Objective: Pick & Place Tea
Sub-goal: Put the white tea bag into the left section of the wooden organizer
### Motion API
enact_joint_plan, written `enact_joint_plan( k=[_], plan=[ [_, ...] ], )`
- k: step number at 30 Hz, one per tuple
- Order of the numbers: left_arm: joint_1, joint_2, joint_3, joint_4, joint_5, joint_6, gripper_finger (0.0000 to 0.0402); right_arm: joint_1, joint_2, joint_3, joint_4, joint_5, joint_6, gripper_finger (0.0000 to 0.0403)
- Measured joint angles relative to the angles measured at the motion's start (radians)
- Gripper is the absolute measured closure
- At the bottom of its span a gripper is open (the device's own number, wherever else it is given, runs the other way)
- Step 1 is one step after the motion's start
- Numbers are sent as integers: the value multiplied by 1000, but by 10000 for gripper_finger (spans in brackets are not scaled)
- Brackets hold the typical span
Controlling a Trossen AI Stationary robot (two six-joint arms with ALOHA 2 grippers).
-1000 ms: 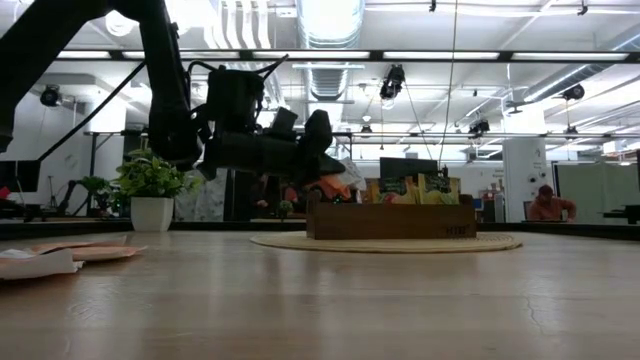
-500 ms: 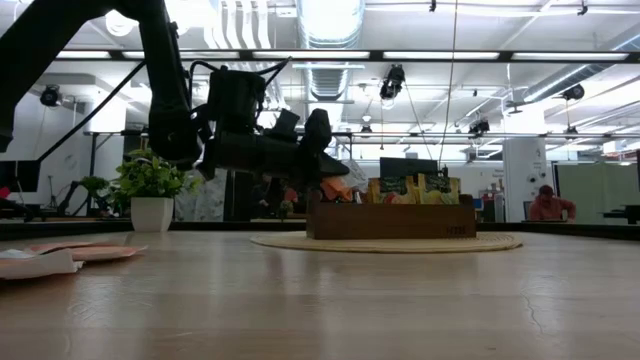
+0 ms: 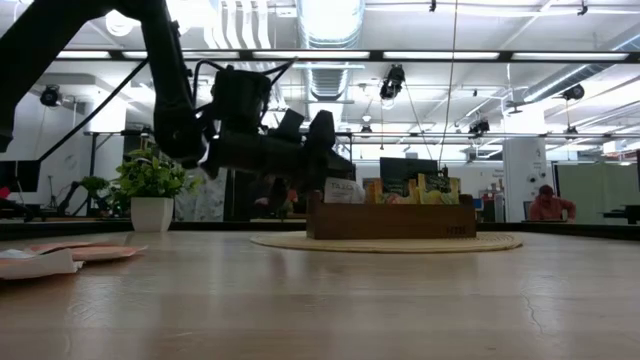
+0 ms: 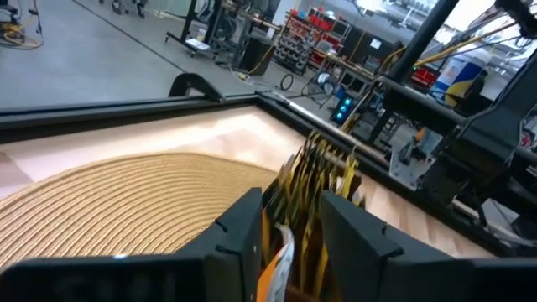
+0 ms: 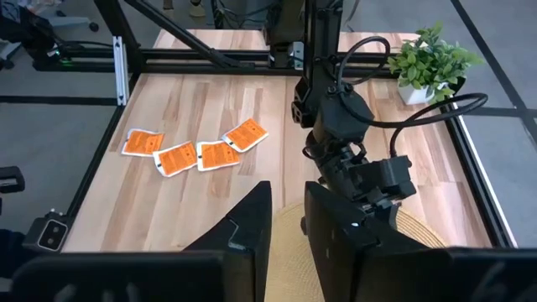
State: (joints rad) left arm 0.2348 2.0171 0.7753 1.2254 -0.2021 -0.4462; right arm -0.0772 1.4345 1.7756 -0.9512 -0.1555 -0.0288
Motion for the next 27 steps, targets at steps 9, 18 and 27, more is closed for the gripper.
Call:
enact_joint_plan(
  k=[9,18,27],
  plan=[
    [1,-84,6,3,2,30,278,0,0,0,-1,5,8,321],
    [-4,-332,-74,-142,7,105,278,-18,1,-26,-67,80,26,288],
    [-47,-652,-186,-405,29,105,278,-22,1,-164,-67,80,30,247]
  ],
)
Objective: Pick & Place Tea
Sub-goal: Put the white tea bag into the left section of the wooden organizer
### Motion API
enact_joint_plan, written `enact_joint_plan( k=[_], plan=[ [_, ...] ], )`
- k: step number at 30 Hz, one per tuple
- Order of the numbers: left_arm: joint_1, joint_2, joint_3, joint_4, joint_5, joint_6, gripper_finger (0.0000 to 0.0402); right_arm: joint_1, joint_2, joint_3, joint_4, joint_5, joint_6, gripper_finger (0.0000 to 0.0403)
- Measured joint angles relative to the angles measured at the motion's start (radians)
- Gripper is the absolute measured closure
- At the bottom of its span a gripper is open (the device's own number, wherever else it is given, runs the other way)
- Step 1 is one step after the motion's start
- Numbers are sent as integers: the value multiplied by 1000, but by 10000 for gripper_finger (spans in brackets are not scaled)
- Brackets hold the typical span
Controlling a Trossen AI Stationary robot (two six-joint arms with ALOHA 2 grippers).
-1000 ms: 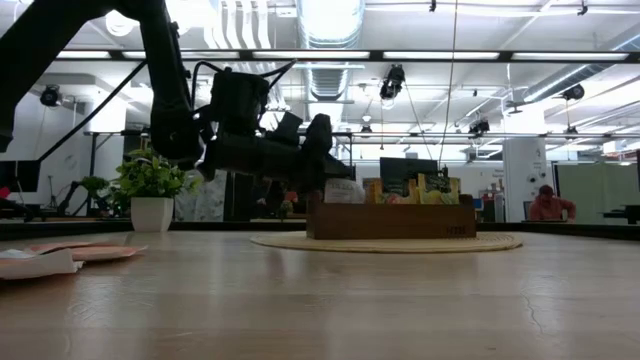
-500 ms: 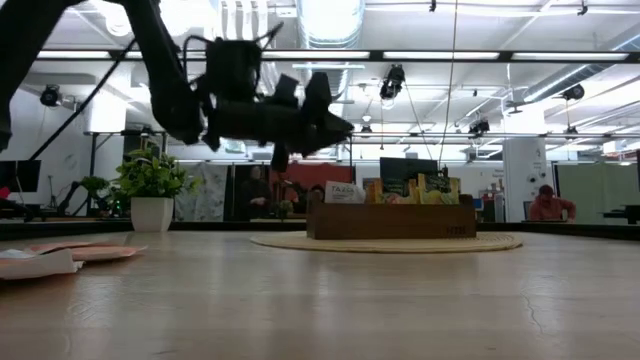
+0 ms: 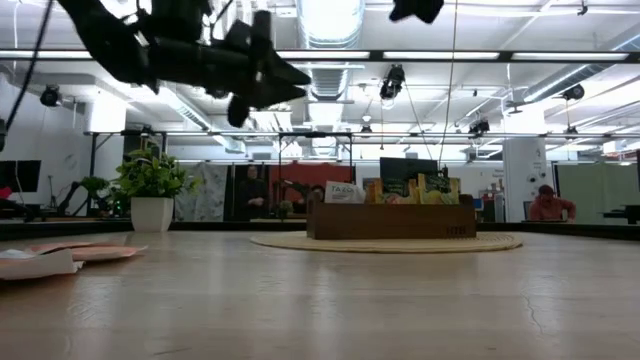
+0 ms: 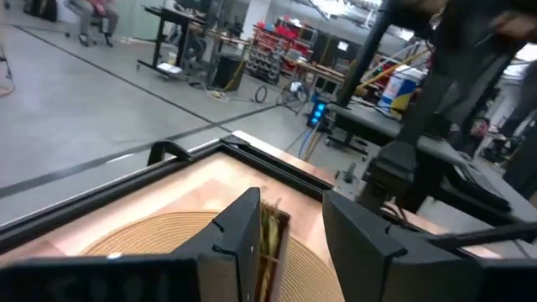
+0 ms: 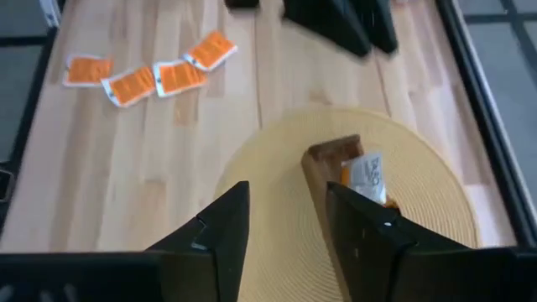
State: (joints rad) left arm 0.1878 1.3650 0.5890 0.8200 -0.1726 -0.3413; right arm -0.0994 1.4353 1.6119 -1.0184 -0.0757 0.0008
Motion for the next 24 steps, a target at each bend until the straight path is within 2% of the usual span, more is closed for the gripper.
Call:
enact_joint_plan(
  k=[6,11,21,24],
  plan=[
    [-77,-176,-30,-197,4,-1,278,1,-8,-117,97,-3,35,236],
    [-166,-285,-28,-363,5,-1,278,4,-14,-175,199,-57,76,234],
    [-364,-419,-27,-513,7,-25,278,26,-15,-195,217,-64,112,234],
    [-433,-434,-27,-567,45,-27,278,31,-15,-195,217,-64,113,234]
  ],
)
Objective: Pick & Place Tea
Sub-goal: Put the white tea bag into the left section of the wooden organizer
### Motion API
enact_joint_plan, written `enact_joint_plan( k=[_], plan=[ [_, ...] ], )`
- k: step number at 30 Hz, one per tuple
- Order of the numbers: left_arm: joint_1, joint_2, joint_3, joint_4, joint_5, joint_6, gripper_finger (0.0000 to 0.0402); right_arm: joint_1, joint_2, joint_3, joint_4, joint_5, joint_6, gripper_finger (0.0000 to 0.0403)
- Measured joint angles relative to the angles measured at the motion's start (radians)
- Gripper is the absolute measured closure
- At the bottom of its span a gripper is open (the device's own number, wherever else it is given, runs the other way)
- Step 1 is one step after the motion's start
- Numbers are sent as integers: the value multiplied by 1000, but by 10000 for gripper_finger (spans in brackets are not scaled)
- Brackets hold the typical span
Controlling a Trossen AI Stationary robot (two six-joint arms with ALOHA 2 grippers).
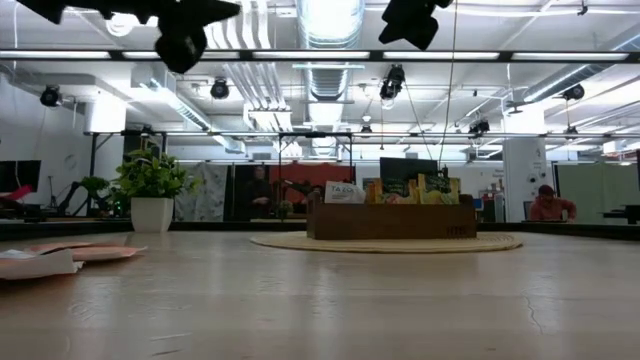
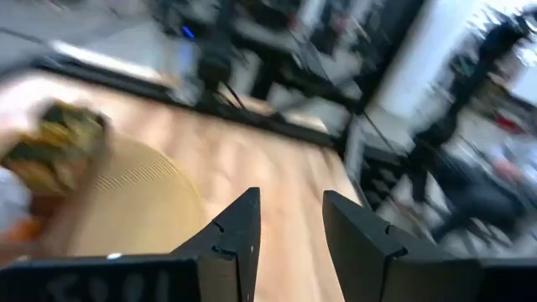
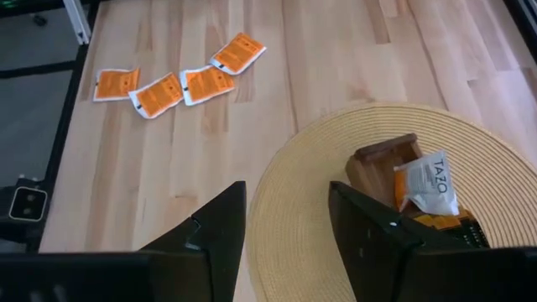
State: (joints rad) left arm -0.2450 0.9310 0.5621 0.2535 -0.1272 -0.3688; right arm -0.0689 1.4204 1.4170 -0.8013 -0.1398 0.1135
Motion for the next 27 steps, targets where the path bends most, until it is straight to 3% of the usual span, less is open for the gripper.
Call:
enact_joint_plan(
  k=[8,17,27],
  plan=[
    [-168,2,22,-199,18,-62,280,2,0,0,0,0,23,234],
    [-224,35,204,-746,-22,-103,280,5,0,0,7,0,29,234],
    [-232,41,172,-802,-47,-186,280,98,20,0,61,0,16,234]
  ],
)
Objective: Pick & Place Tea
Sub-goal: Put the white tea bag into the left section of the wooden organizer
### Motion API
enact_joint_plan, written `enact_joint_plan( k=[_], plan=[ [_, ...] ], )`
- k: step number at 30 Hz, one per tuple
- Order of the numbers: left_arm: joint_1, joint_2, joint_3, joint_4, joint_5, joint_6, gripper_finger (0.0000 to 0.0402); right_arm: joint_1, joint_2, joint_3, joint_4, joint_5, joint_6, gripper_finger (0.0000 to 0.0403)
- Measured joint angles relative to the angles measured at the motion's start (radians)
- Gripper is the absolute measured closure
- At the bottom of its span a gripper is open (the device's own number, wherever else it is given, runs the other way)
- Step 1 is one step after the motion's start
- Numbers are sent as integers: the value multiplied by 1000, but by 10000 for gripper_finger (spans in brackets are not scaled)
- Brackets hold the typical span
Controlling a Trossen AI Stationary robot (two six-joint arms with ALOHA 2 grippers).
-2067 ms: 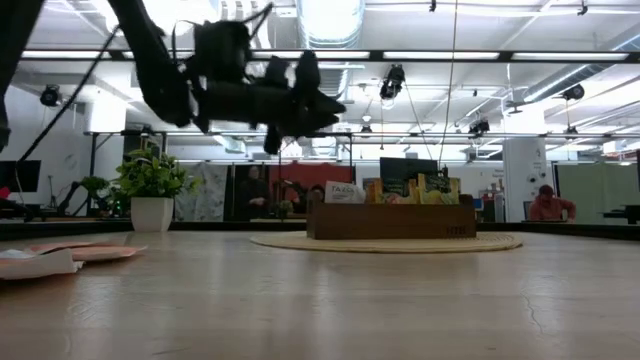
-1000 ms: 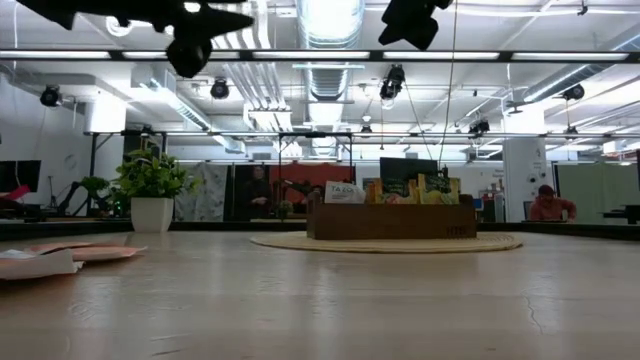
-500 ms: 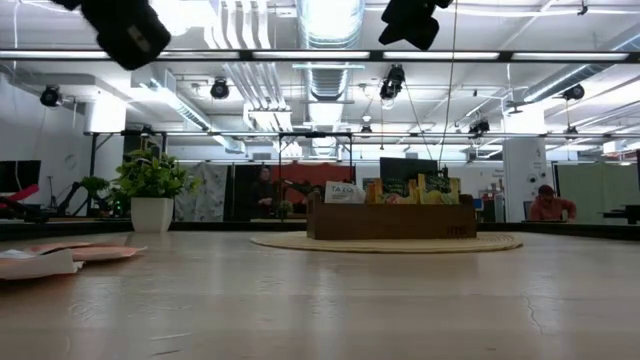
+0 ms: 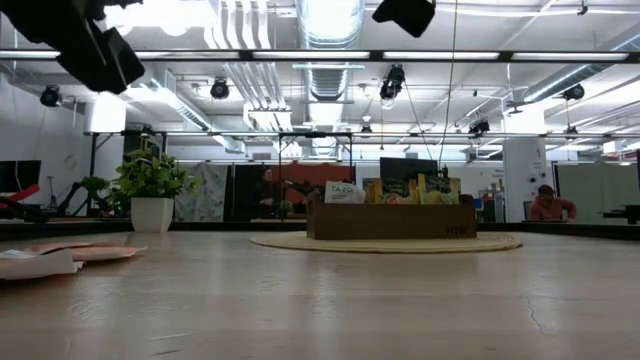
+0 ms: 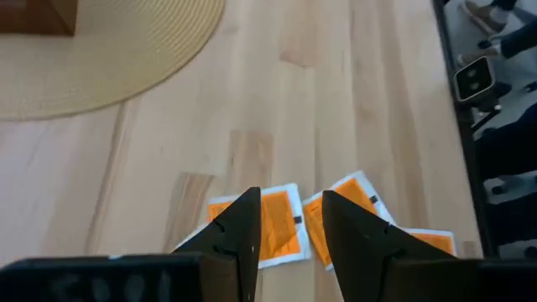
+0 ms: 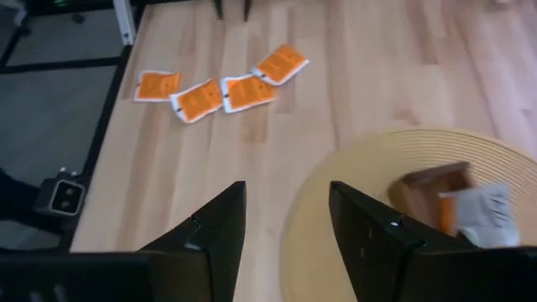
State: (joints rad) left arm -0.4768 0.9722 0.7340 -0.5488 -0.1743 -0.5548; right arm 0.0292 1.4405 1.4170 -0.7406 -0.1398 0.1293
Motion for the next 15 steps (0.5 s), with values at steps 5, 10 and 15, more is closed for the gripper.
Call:
enact_joint_plan(
  k=[5,10,15],
  plan=[
    [-1,1,-28,-13,-1,-62,280,27,34,0,29,8,43,234],
    [-7,0,-35,-62,-3,-99,280,53,78,0,52,8,29,234],
    [-23,0,-35,-100,-4,-107,280,79,118,0,84,-2,14,234]
  ],
)
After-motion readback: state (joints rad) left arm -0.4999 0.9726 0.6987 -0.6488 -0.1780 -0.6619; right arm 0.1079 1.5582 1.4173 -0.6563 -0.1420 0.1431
